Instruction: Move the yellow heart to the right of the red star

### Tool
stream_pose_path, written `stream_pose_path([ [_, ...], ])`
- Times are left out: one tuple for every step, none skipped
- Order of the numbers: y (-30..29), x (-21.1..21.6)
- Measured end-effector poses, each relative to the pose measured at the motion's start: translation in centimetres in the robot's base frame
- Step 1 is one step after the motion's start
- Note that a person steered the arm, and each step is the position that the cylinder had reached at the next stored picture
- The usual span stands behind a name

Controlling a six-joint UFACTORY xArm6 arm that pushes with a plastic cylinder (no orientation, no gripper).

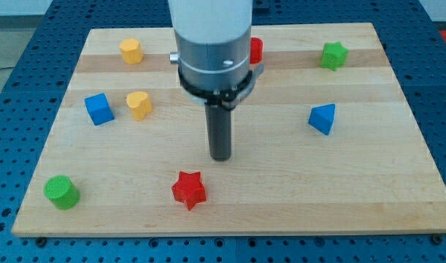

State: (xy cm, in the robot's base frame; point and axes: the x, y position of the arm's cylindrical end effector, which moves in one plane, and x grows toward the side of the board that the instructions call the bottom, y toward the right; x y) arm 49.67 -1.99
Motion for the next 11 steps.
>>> stream_pose_path([
  [0.0,-3.1],
  [0.0,-4.9],
  [0.0,-5.8],
  [-1.9,-6.7],
  [-3.8,-10.2],
  [-4.1,-14.0],
  [-12.9,-14.7],
  [-15.1,-11.0],
  [-15.9,-8.4],
  [-14.8,-7.5],
  [-19.6,-6.0],
])
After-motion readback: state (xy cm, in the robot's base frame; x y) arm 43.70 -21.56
